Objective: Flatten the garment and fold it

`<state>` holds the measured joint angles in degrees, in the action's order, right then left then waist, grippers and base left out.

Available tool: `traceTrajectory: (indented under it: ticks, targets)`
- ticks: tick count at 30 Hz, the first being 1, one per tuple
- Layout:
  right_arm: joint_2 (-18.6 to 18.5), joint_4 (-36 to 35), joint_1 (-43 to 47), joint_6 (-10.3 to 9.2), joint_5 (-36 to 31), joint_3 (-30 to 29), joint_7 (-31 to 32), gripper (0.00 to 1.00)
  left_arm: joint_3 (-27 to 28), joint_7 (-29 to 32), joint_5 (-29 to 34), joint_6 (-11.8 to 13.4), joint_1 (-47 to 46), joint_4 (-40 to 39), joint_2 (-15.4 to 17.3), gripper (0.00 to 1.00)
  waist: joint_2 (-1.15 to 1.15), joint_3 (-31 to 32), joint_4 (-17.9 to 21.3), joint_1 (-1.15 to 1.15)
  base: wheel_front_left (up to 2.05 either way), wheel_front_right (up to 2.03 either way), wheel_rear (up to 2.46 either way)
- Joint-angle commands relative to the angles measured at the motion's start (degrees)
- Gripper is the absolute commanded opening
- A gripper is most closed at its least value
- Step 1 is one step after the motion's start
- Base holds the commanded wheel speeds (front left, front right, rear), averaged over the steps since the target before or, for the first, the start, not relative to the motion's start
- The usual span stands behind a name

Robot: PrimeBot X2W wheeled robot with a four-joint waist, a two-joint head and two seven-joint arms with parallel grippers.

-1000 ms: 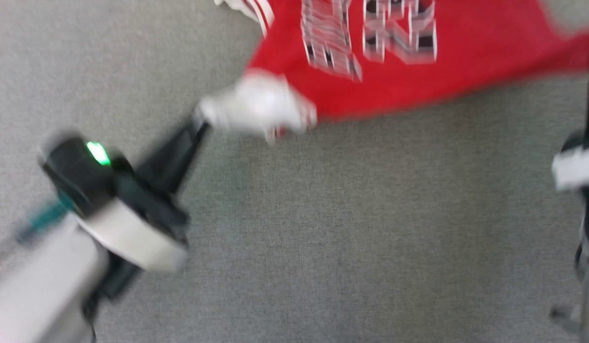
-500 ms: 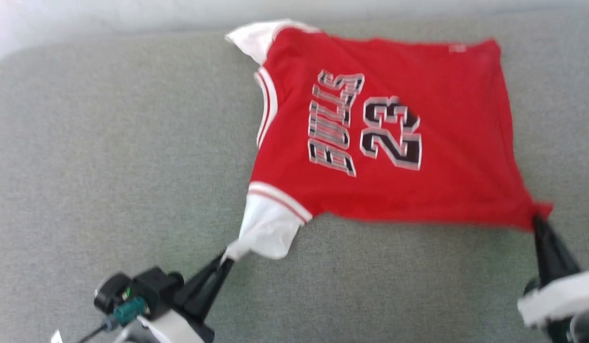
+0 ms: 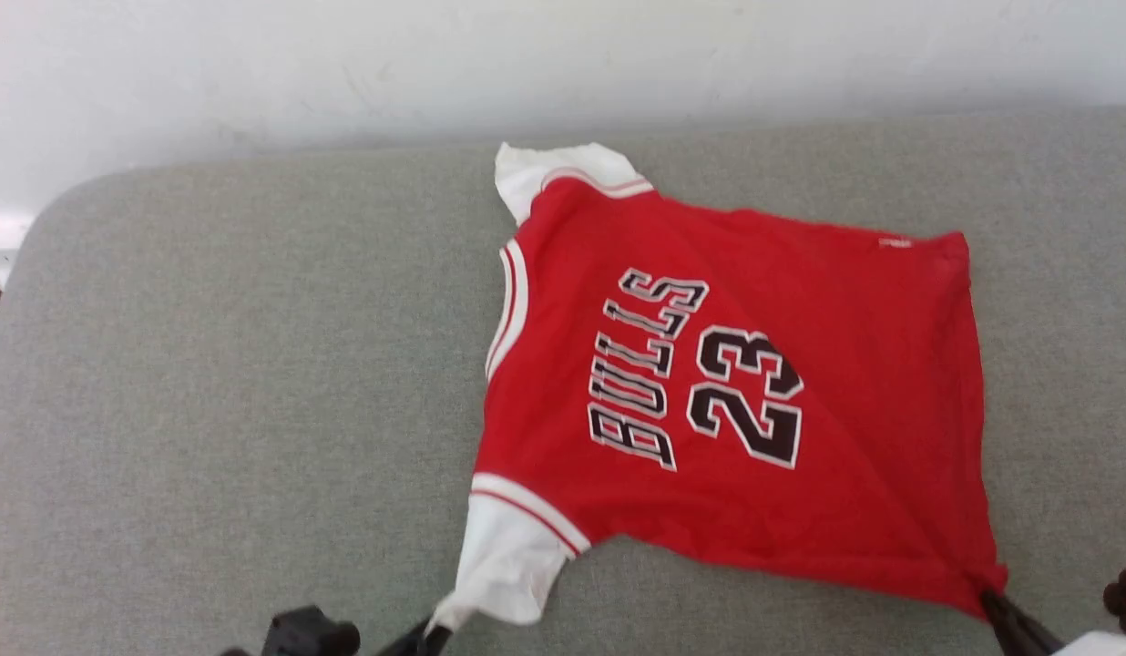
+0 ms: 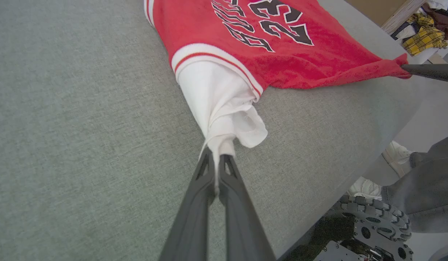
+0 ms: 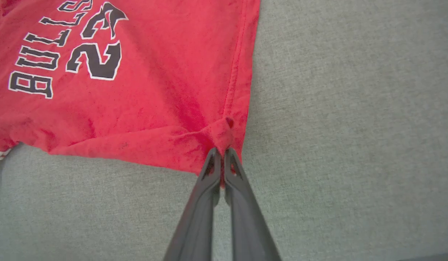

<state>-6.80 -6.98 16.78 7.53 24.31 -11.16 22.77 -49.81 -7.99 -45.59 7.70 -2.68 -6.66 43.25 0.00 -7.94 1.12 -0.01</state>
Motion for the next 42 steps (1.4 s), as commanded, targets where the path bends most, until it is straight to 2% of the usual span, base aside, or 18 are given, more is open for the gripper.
traceTrajectory:
  ticks: [1, 14, 20, 26, 32, 38, 42]
  targets:
    - [-0.4, -0.7, 1.1, -0.04, 0.5, 0.0, 1.3, 0.0, -0.3, 0.5, -0.6, 0.6, 1.4, -0.8, 0.6, 0.0, 0.0, 1.2, -0.1, 0.01, 0.0, 0.0, 0.0]
    - [0.8, -5.9, 9.0, -0.04, 2.3, -1.8, 12.8, 0.0, -2.3, 5.1, -4.7, 2.7, 6.8, -6.5, 2.3, 0.0, 0.0, 3.7, -1.0, 0.01, 0.0, 0.0, 0.0]
    - [2.0, -9.5, 12.0, -0.04, 2.8, -3.9, 15.4, 0.0, -1.4, 4.8, -5.9, 4.6, 9.2, -9.4, 4.8, 0.0, 0.0, 4.3, -1.4, 0.01, 0.0, 0.0, 0.0]
    - [2.1, -11.7, 10.0, -0.04, 2.0, -3.7, 12.7, 0.0, 0.5, 2.7, -2.9, 6.0, 6.9, -11.6, 5.8, 0.0, 0.0, 4.0, -1.3, 0.01, 0.0, 0.0, 0.0]
    - [0.4, -11.6, 4.5, -0.04, 0.4, -2.6, 6.8, 0.0, 2.1, 1.5, 2.7, 5.4, 0.3, -11.5, 6.2, 0.0, 0.0, 1.6, -0.9, 0.01, 0.0, 0.0, 0.0]
    - [-1.6, -9.0, -3.1, -0.04, -1.0, -0.9, 1.8, 0.0, 3.1, 2.2, 9.3, 2.9, -10.1, -9.3, 5.3, 0.0, 0.0, -2.9, -0.5, 0.01, 0.0, 0.0, 0.0]
    - [-2.7, -6.6, -8.7, -0.04, -2.3, 0.2, -0.7, 0.0, 3.2, 3.0, 12.2, 0.1, -17.5, -5.4, 3.2, 0.0, 0.0, -6.6, -0.2, 0.01, 0.0, 0.0, 0.0]
